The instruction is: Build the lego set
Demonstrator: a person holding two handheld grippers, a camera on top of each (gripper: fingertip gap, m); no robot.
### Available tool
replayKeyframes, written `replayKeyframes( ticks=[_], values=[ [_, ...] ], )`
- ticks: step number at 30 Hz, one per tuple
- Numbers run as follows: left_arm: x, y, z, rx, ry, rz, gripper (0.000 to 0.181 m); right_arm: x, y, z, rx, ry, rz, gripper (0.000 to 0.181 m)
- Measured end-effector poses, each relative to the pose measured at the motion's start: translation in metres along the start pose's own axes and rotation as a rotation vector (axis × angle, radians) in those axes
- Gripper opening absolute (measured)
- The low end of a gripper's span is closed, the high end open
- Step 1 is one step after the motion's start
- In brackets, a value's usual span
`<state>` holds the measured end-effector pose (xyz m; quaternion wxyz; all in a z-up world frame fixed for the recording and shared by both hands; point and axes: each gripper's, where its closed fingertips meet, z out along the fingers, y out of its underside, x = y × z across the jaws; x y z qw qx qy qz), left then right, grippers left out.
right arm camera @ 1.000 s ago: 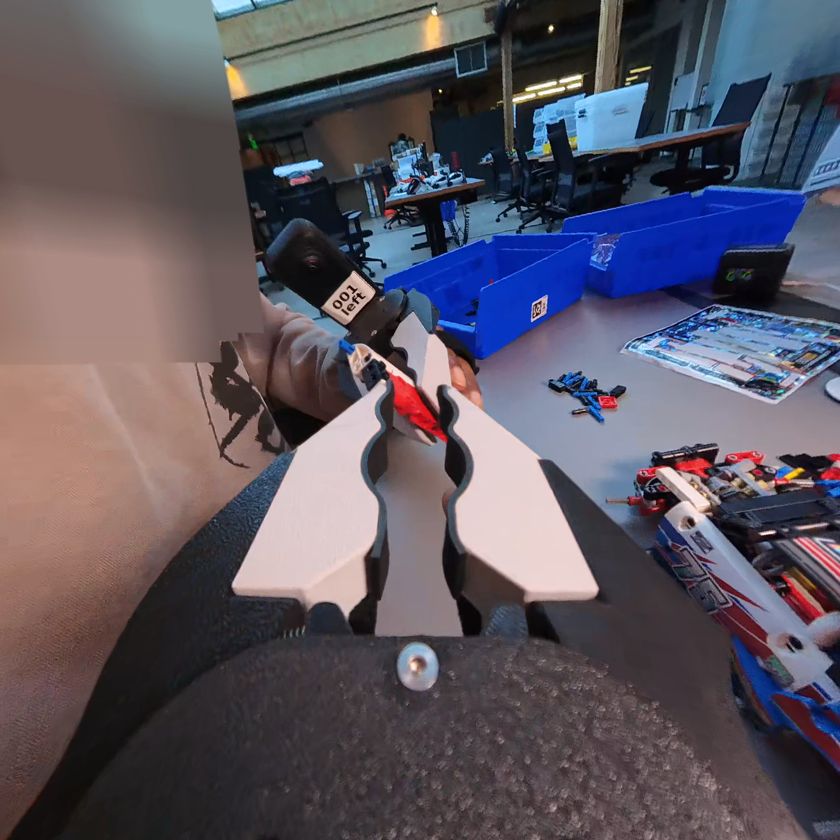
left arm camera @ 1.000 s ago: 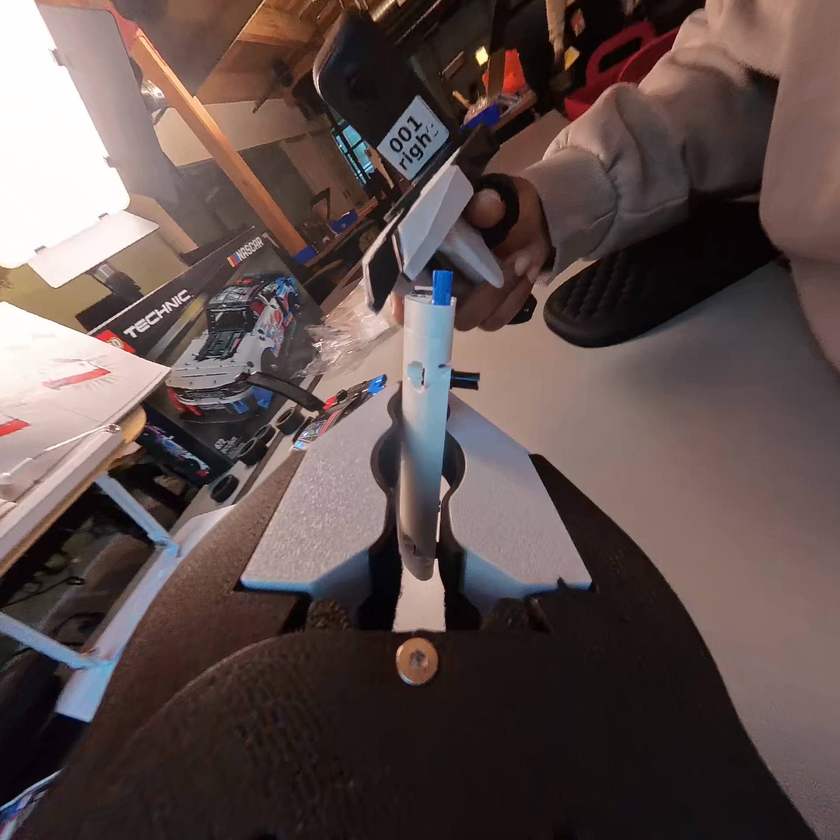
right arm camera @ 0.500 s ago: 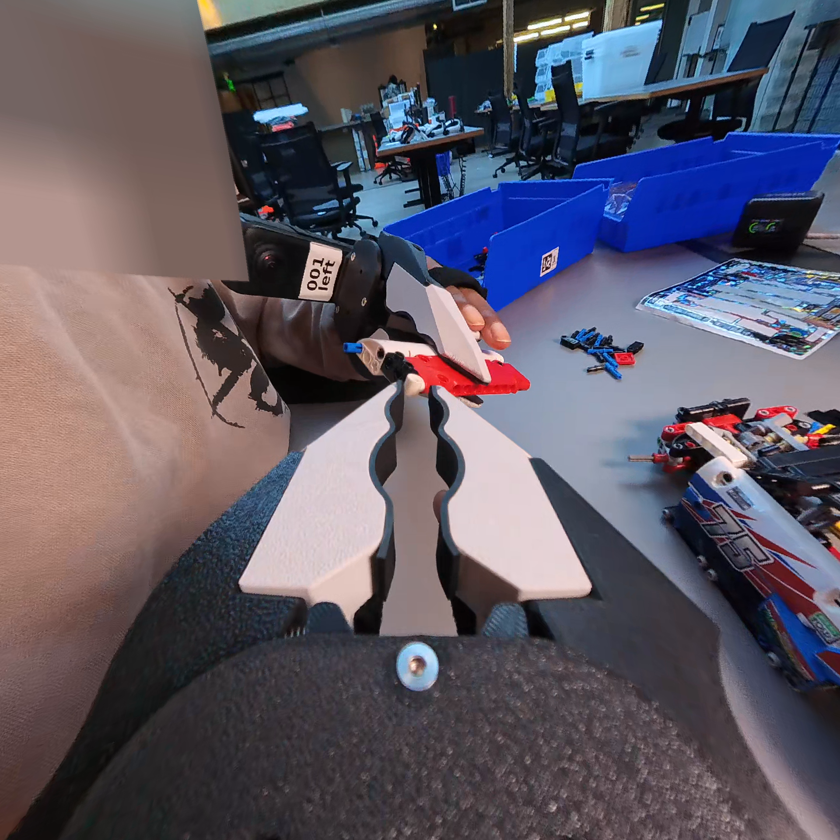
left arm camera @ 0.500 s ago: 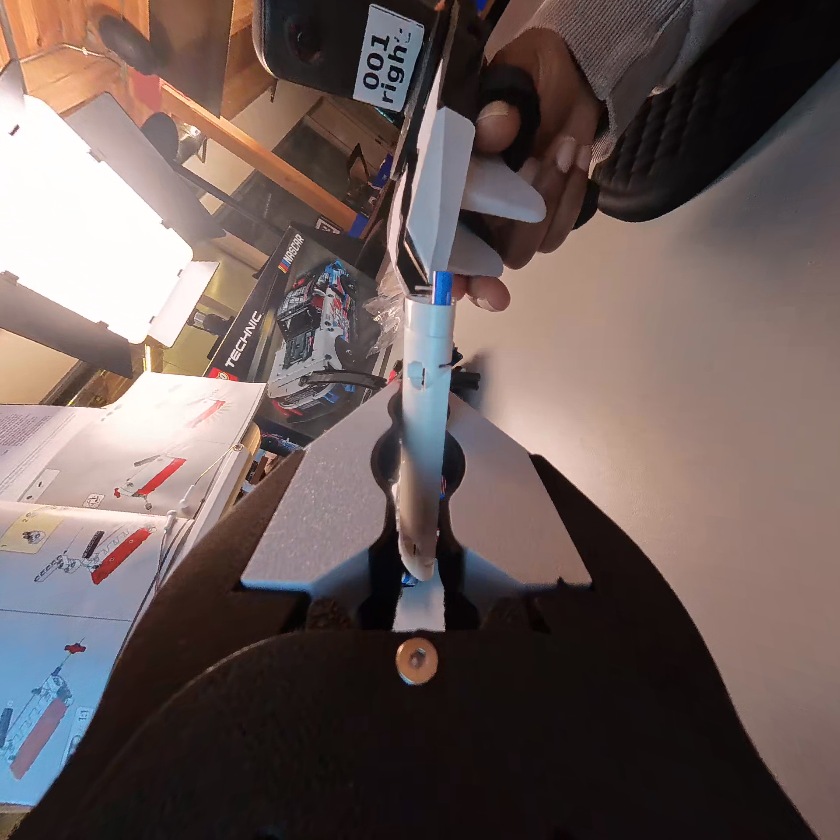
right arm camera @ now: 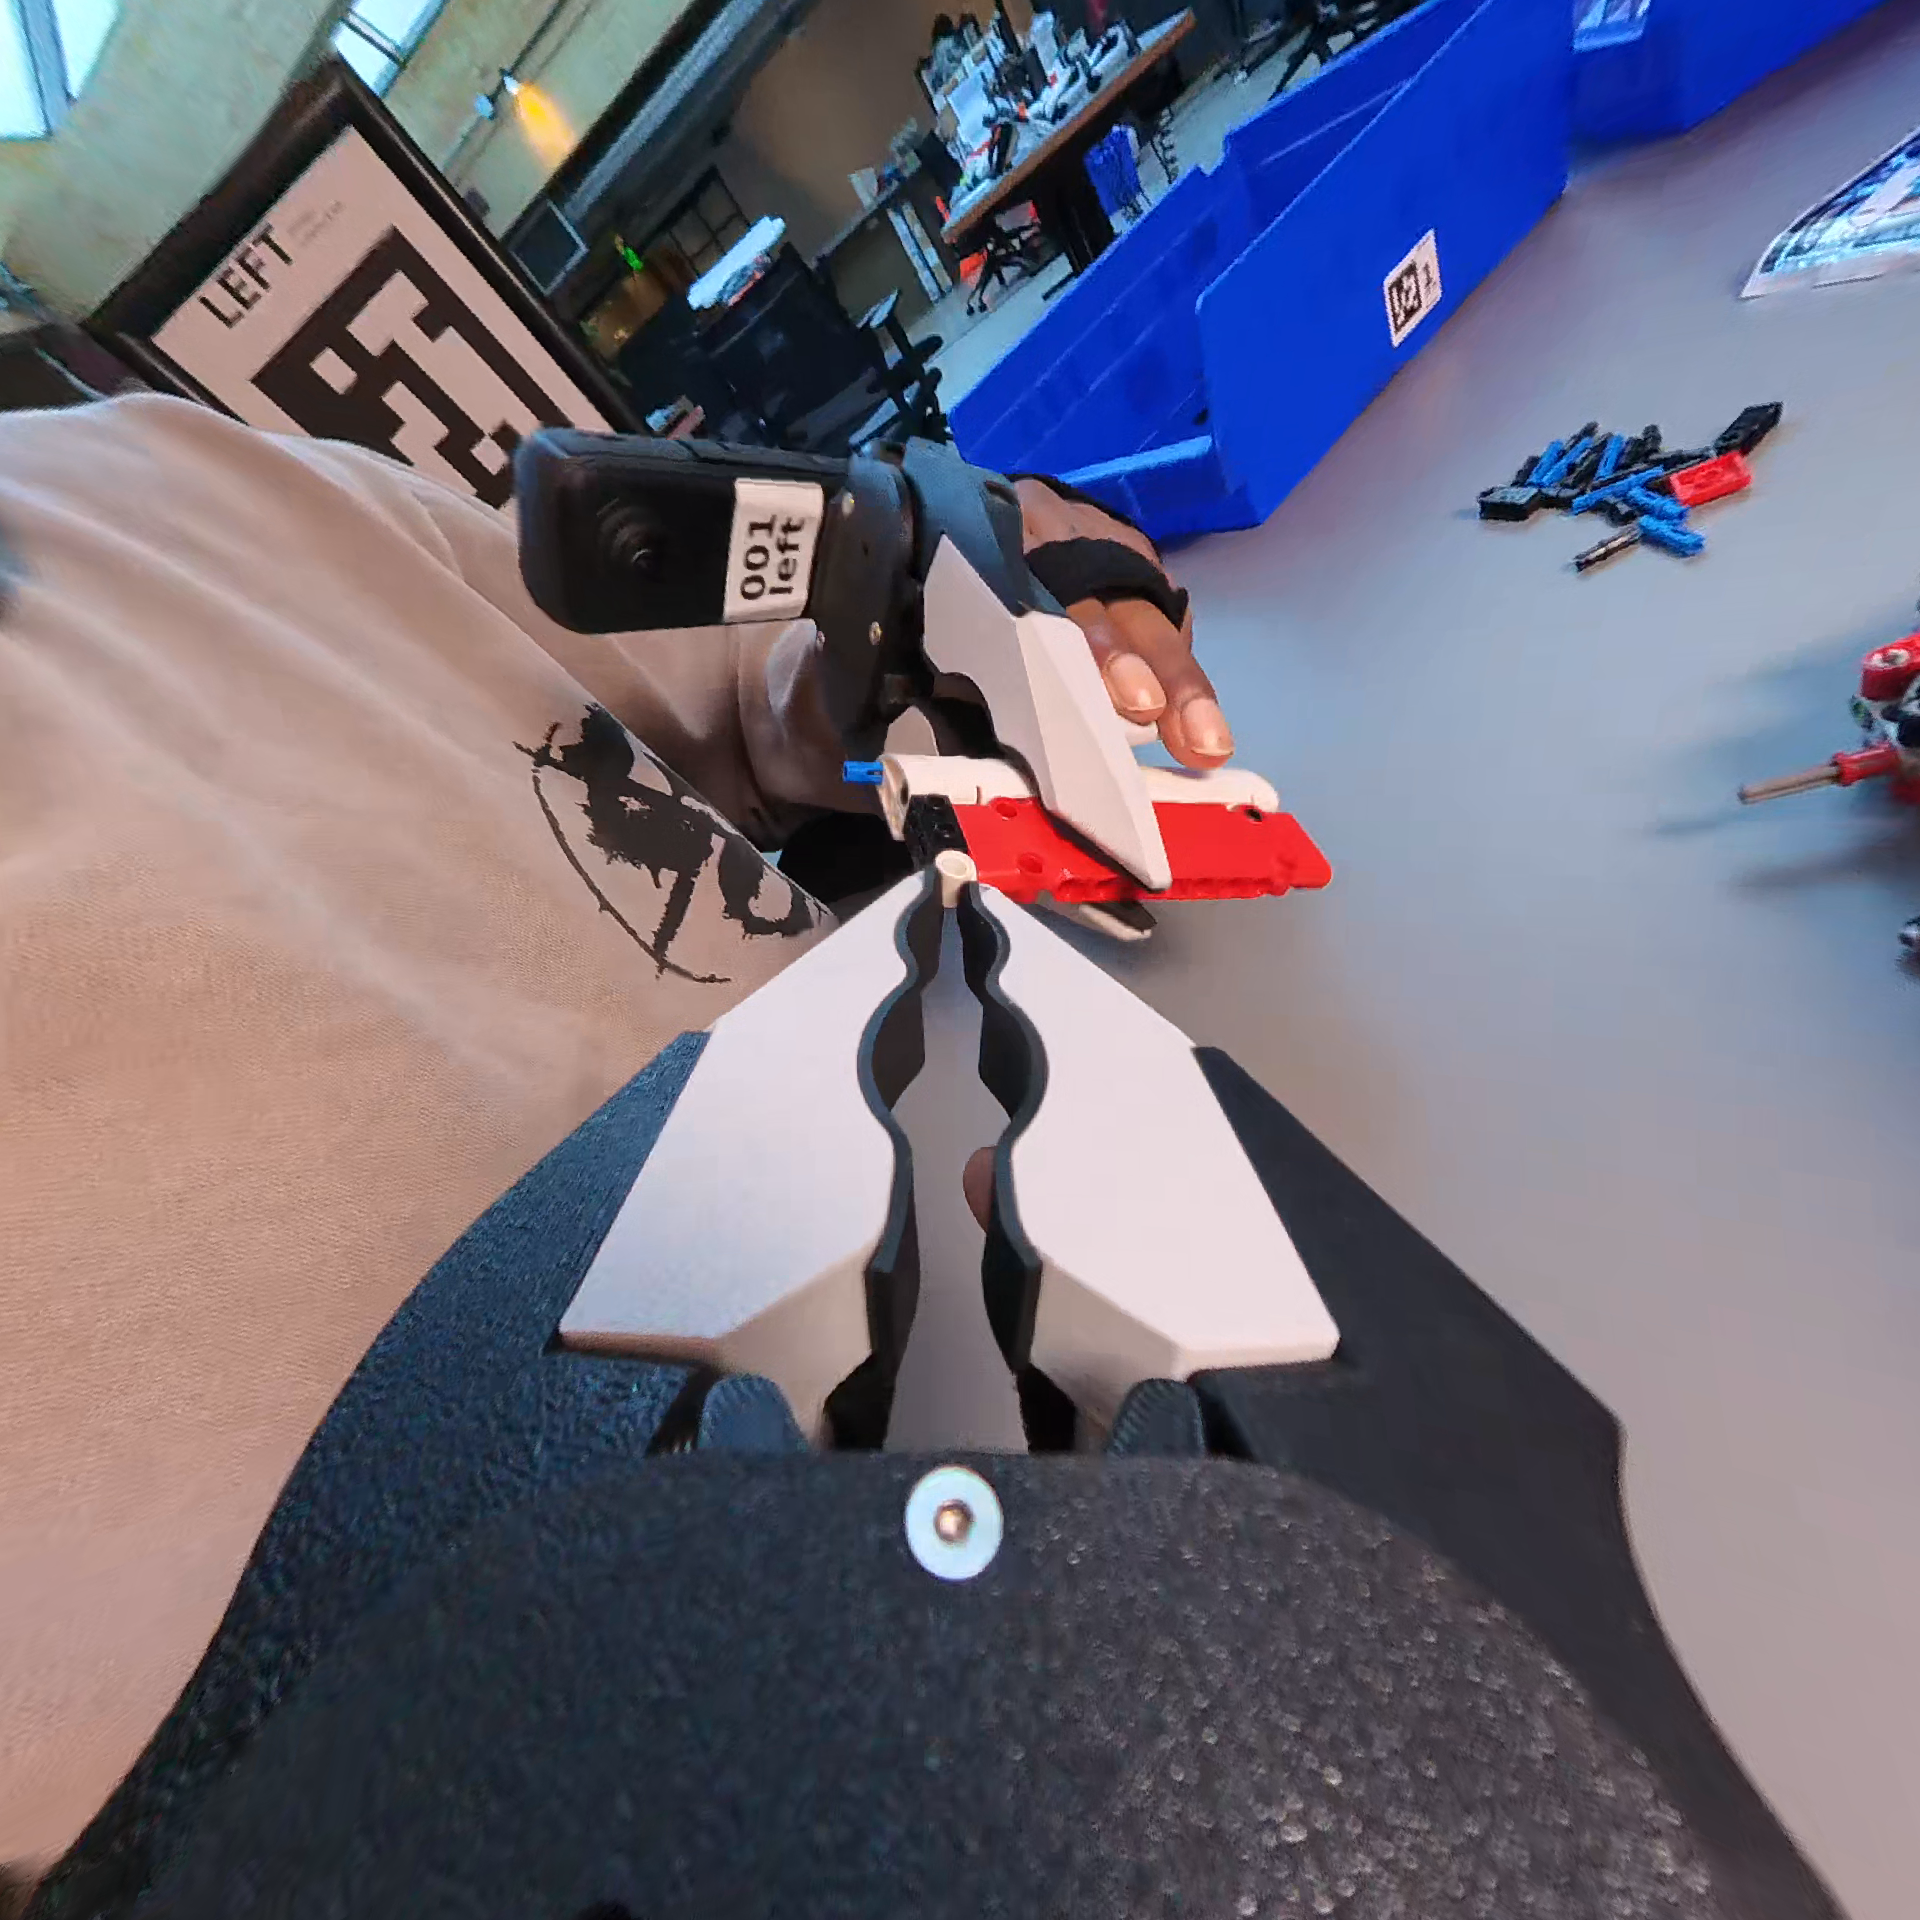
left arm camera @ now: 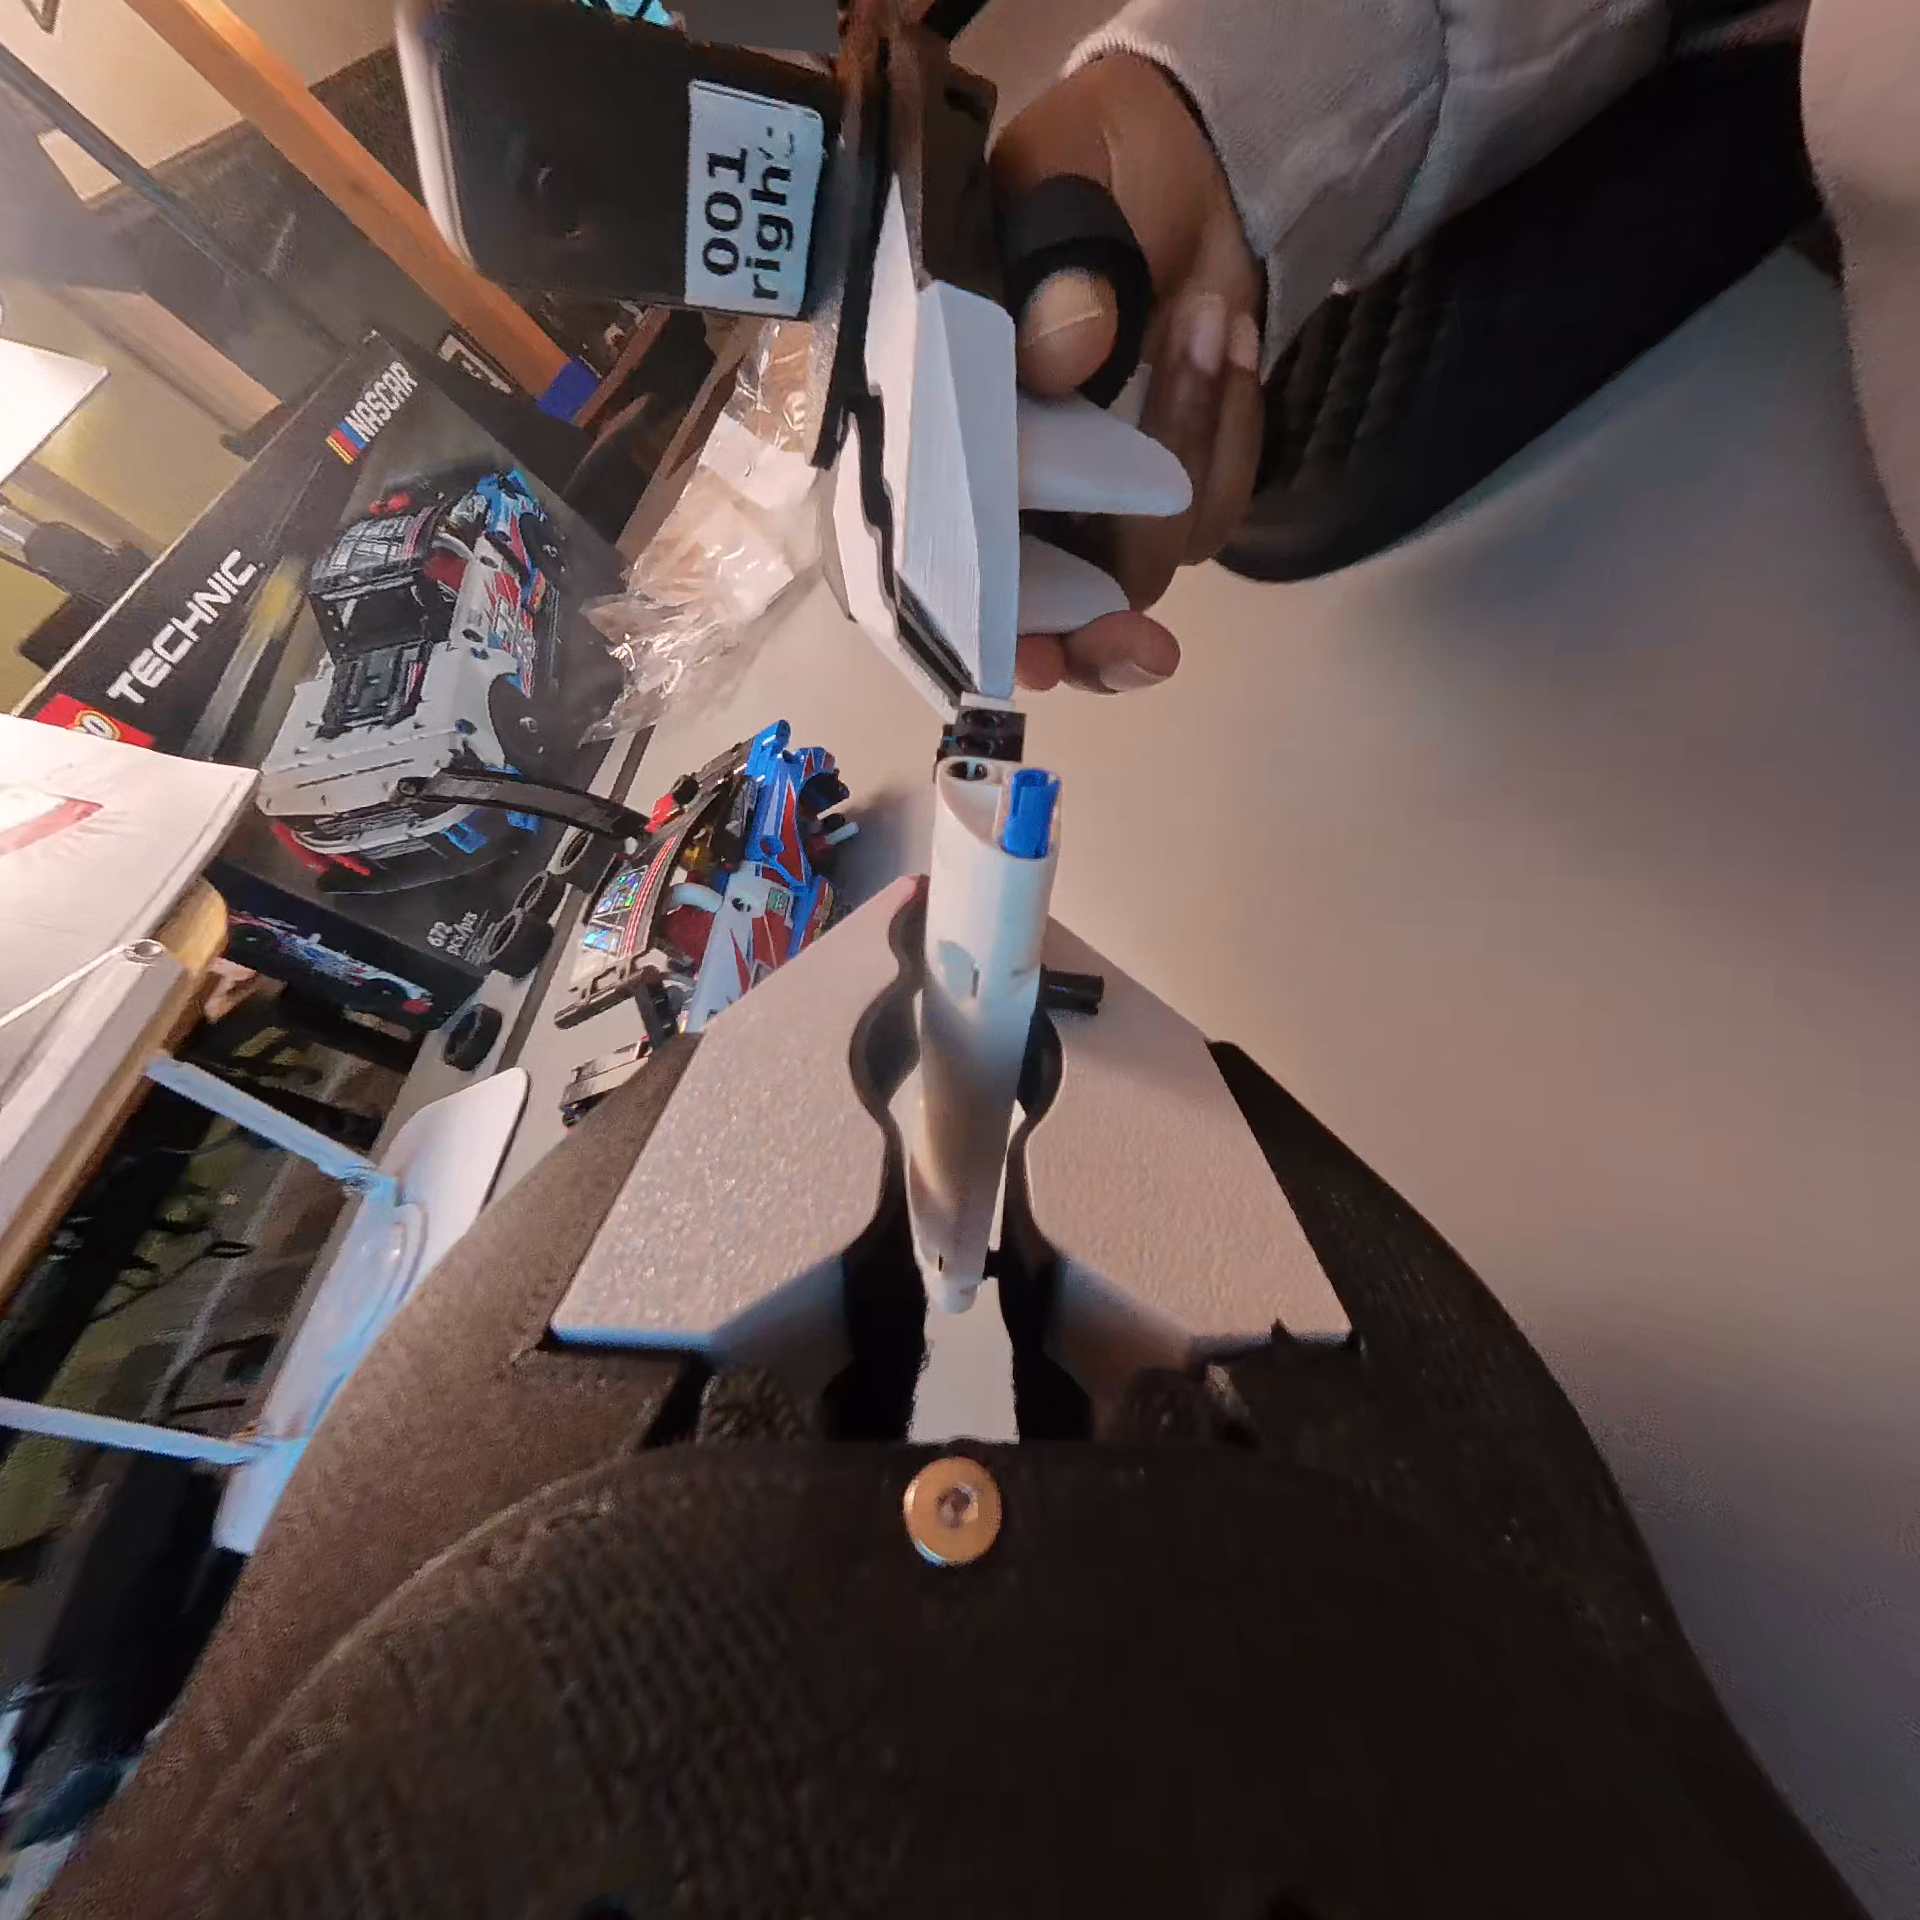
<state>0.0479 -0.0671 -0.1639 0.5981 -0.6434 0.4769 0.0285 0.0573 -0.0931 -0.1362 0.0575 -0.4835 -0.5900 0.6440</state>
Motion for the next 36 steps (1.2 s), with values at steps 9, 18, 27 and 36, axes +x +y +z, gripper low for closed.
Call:
replayKeyframes(
  ticks=[9,18,27,36],
  values=[
    [-0.027,0.007,-0.002,0.131,0.175,-0.681,0.006,0.012,-0.04,-0.008,0.007,0.22,-0.391,0.043],
    [0.004,0.013,0.001,0.063,0.391,-0.88,0.007,0.044,-0.01,0.021,-0.133,0.214,-0.404,0.005],
    [-0.018,0.03,-0.003,0.129,0.374,-1.161,0.021,0.066,-0.03,-0.005,0.118,0.163,-0.017,0.004],
    [-0.055,0.057,0.007,-0.016,-0.086,-0.826,0.093,0.111,-0.05,-0.041,0.518,0.232,0.421,0.004]
  ],
)
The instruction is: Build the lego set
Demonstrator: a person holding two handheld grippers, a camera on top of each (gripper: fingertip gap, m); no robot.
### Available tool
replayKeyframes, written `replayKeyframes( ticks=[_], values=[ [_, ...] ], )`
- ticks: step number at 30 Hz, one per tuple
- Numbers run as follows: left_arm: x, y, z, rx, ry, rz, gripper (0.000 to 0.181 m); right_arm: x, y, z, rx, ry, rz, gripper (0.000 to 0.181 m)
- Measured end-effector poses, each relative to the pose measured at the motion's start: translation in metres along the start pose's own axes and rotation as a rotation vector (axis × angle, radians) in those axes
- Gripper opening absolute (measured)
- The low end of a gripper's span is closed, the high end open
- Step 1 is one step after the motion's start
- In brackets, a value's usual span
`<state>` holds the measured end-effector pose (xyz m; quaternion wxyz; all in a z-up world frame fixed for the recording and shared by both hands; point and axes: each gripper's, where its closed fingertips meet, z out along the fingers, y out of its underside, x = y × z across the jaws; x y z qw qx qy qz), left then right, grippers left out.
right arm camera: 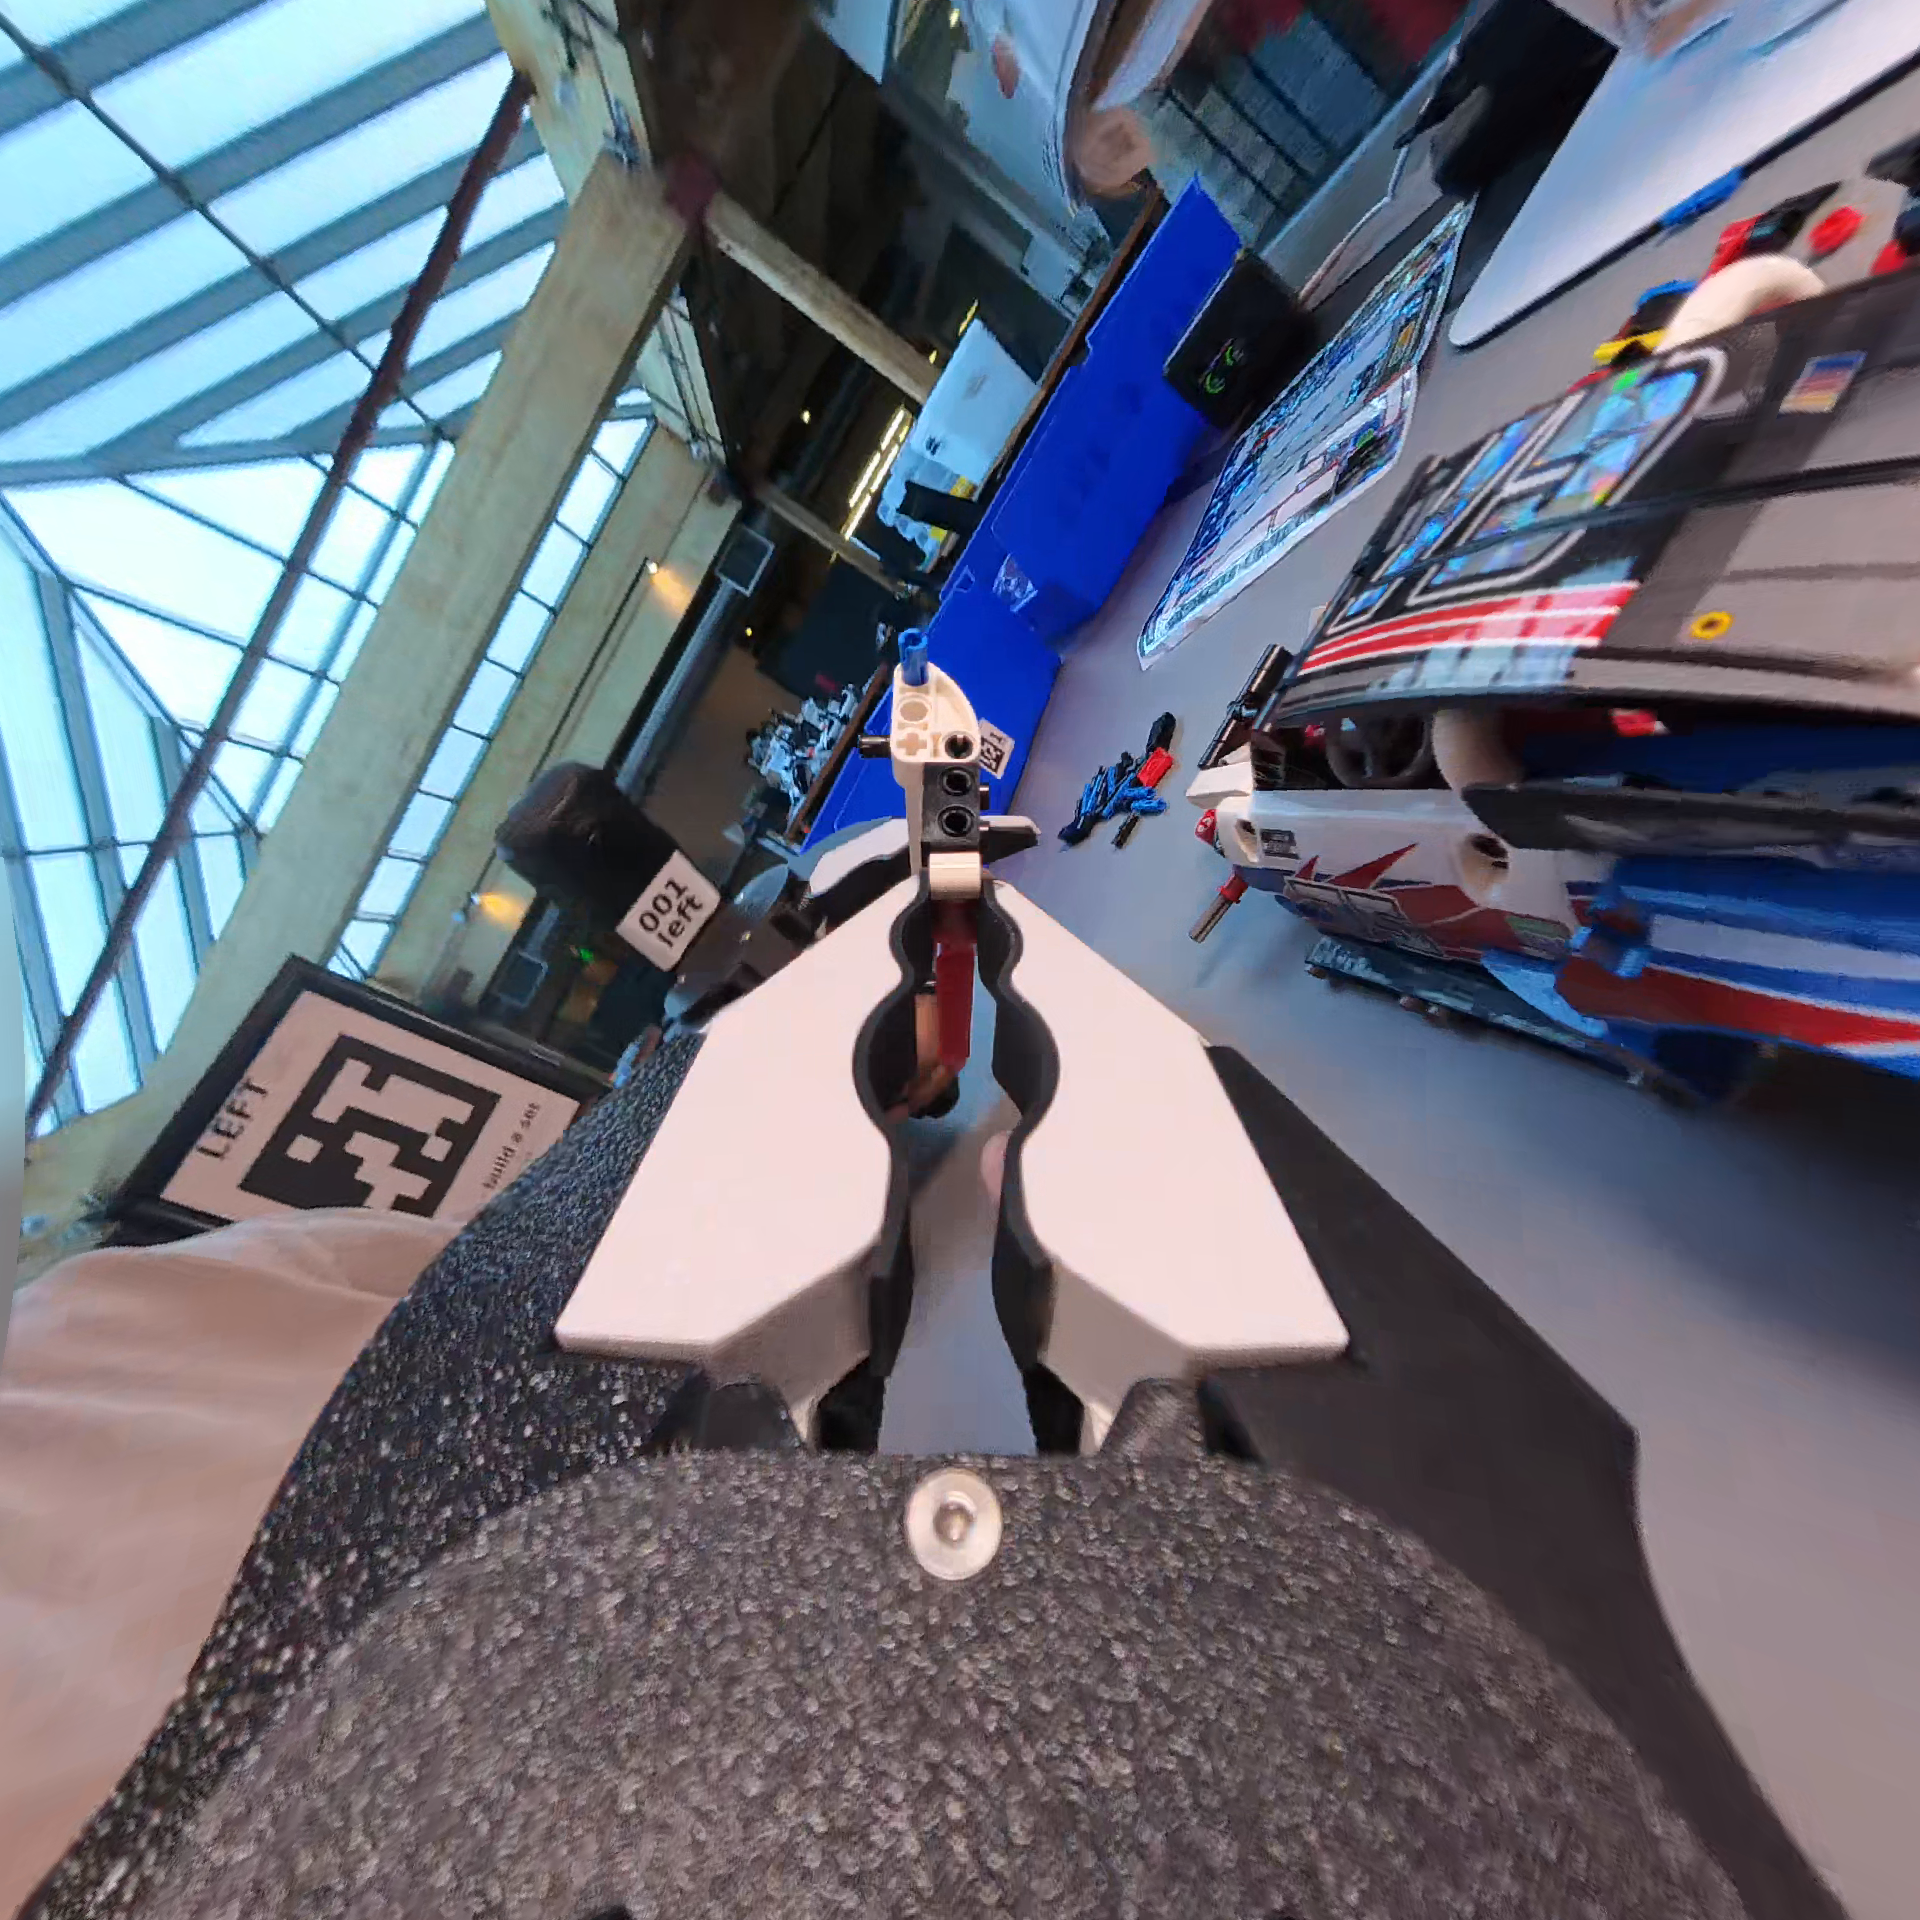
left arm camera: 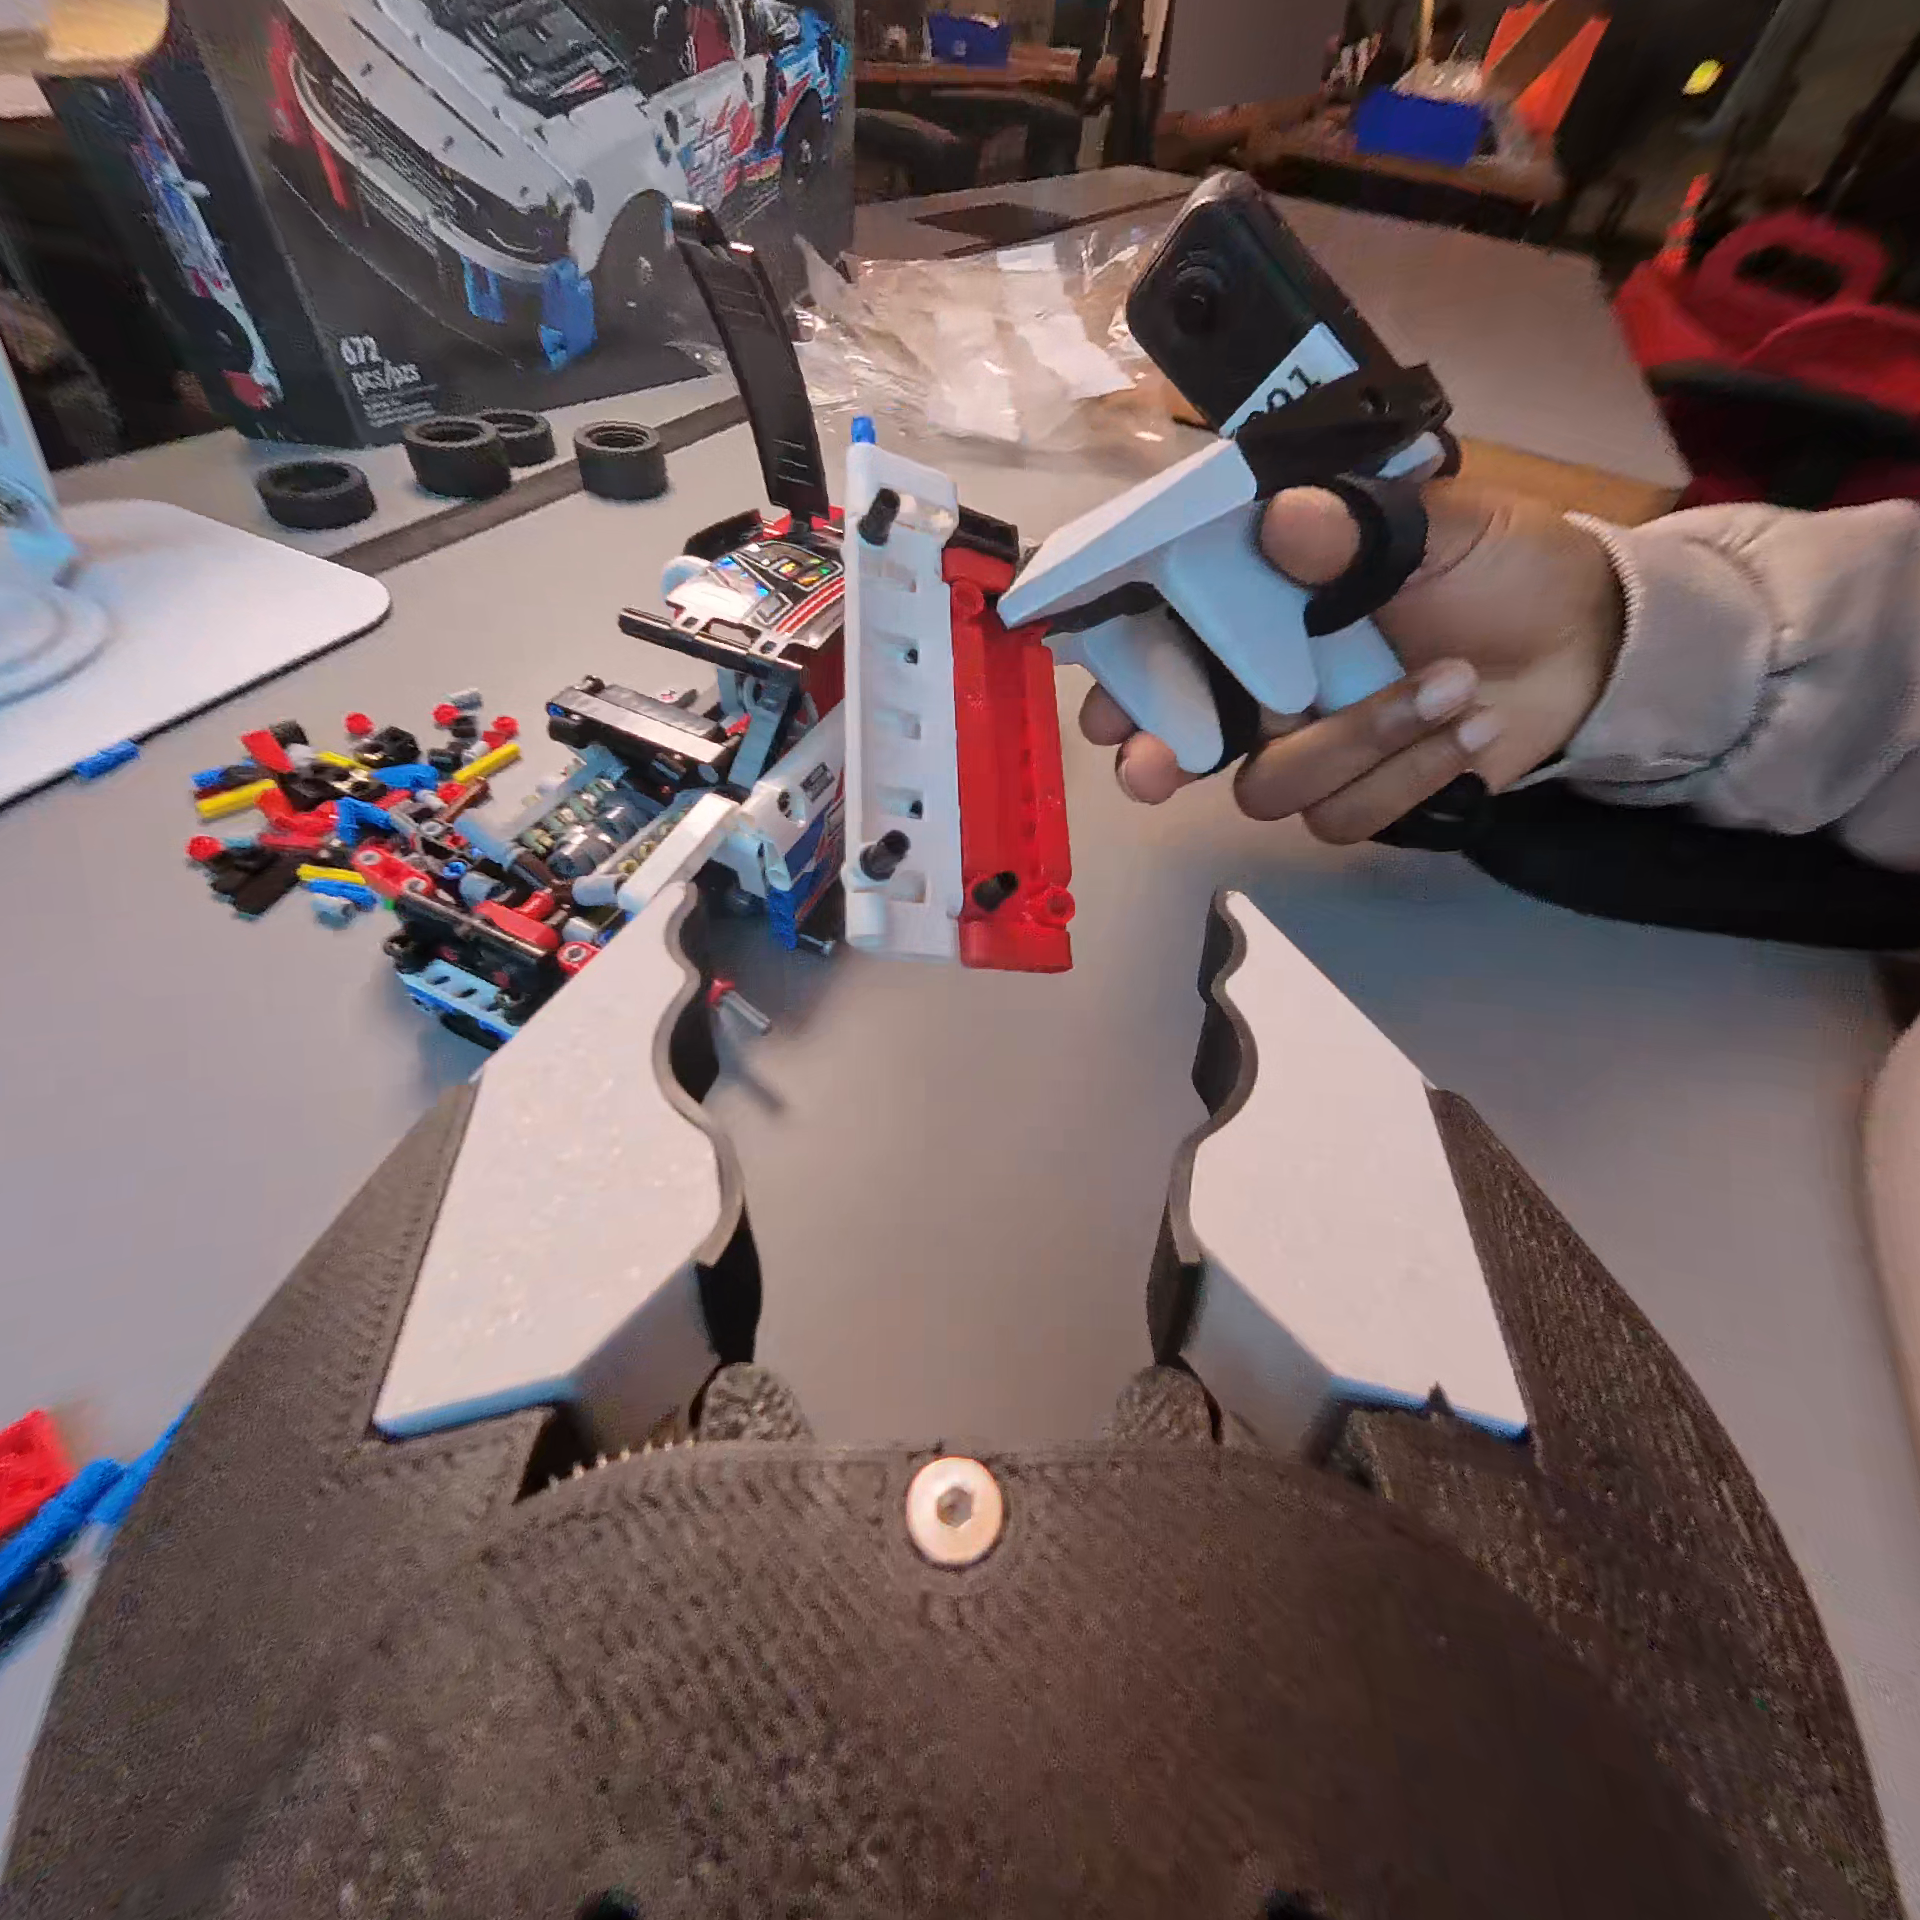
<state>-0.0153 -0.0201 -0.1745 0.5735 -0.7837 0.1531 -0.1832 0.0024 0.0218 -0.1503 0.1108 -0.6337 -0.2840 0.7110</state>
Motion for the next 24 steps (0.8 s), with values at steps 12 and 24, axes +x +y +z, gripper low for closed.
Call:
replayKeyframes(
  ticks=[12,24],
  values=[
    [-0.002,0.005,-0.006,-0.103,-0.073,0.302,0.052,-0.016,0.024,0.011,-0.088,-0.097,0.044,0.019],
    [0.054,0.047,-0.032,-0.267,0.473,0.17,0.053,-0.012,0.084,-0.01,-0.555,-0.086,-1.067,0.077]
  ],
)
